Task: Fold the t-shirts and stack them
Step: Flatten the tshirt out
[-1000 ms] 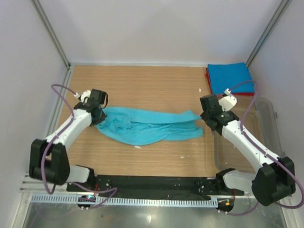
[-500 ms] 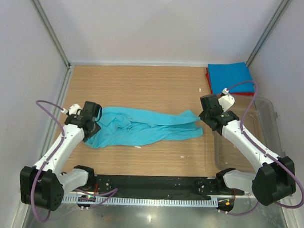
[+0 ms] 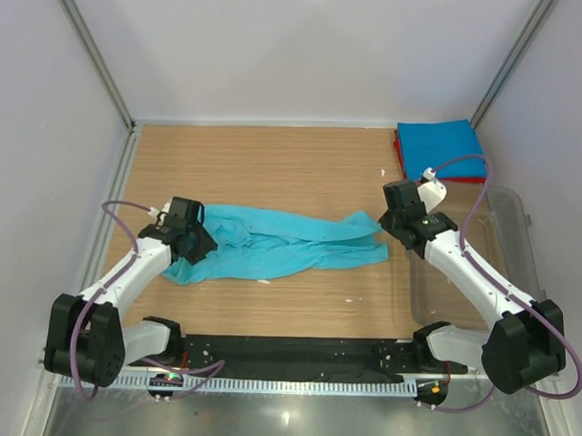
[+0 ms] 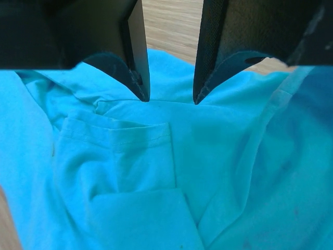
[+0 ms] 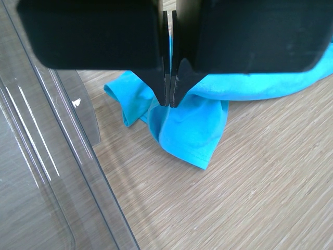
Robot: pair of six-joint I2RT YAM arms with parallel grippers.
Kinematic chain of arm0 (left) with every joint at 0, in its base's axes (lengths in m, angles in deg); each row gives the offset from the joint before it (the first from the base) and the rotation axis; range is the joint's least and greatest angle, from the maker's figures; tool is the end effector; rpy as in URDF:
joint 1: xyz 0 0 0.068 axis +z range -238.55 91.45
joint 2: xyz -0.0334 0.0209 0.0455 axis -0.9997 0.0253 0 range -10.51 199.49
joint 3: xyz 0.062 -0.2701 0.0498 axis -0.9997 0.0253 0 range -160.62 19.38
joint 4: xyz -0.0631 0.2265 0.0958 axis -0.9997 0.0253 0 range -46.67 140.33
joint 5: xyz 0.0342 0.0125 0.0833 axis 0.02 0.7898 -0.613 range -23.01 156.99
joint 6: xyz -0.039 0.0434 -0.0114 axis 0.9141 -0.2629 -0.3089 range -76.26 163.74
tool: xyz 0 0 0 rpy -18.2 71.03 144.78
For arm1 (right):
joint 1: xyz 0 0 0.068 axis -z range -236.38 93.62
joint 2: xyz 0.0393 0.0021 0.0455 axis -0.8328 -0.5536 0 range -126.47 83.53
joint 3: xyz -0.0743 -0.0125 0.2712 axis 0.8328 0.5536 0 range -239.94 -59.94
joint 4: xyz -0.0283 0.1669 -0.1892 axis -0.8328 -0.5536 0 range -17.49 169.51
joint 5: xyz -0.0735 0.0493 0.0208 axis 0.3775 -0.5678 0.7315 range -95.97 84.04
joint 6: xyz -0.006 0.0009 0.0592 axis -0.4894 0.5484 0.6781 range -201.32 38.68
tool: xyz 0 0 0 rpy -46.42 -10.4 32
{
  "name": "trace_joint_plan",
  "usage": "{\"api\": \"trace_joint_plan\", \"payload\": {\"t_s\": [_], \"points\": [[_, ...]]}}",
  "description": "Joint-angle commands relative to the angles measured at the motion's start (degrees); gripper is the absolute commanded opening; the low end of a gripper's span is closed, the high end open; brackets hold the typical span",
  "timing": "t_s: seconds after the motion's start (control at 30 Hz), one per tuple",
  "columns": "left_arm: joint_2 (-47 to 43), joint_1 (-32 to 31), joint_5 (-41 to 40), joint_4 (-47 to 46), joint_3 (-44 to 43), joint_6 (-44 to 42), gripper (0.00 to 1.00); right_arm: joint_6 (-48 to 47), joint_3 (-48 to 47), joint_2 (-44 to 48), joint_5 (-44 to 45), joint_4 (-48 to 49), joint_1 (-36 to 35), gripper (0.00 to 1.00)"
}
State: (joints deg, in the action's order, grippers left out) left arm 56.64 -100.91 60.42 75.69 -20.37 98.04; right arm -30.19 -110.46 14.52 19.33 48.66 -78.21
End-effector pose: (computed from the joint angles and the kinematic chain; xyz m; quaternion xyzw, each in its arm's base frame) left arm 0.2072 -0.0402 0.2080 -0.3589 0.8946 -0.0969 0.2479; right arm 0.2295 0.0719 0.2641 0.3050 0.8660 0.0364 0.3947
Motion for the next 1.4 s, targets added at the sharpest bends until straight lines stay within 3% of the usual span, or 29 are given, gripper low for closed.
{"api": "trace_joint_plan", "payload": {"t_s": [0.0,0.3,1.37], "points": [[1.5,0.0,2.9,-7.8,2.0,3.4,0.39,-0.3,0.4,1.0,0.7,2.2,0.2,0.01],[9.6,0.0,0.2,-7.8,-0.6,4.5,0.29,-0.3,-0.5,-0.5,0.8,2.5,0.1,0.01],[14.8,-0.1,-0.7,-8.4,-3.0,5.3,0.23,-0.6,0.0,-0.2,2.1,2.2,0.2,0.01]]}}
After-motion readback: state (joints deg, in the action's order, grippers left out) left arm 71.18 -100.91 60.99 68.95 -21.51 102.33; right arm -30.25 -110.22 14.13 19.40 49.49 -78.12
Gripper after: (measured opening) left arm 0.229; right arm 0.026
